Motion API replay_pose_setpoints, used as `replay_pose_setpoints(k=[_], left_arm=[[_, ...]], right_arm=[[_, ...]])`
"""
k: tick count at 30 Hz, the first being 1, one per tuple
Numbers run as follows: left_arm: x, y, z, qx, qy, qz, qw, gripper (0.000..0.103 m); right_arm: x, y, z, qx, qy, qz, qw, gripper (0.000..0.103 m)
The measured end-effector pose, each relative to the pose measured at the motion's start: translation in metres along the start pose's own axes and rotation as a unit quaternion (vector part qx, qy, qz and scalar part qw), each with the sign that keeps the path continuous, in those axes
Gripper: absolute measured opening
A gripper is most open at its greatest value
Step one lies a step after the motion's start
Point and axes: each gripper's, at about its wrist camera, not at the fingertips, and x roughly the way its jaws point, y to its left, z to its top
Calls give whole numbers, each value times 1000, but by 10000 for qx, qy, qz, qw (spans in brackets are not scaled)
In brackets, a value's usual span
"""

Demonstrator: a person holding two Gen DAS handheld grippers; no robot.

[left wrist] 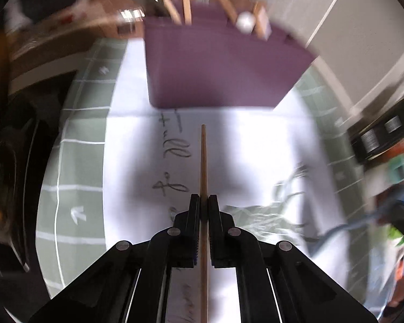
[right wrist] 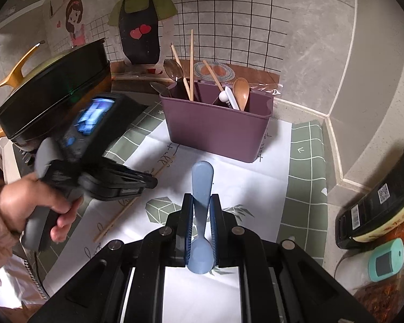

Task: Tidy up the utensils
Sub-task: 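Carry the blue spoon and the chopstick over the purple holder with both tools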

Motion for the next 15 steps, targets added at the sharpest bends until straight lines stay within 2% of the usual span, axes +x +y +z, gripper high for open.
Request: replay_pose_setpoints(k=[4, 7, 12, 15], left_arm=[[-50, -8, -25, -209, -971, -140, 9950, 5], [-85, -10, -11, -80, -1582, -56, 9874, 6], [-151, -24, 32, 50, -2747, 58, 9615, 5], [-188, -30, 60, 81, -3406, 86, 9401, 6]], right_arm=[[-4, 4, -5, -47, -74, 3, 10000, 11], [-5, 9, -2, -173, -84, -31, 9998, 11], [-14, 12, 18, -117, -353, -40, 9993, 11], [-31, 12, 46, -73, -678, -61, 9977, 11]])
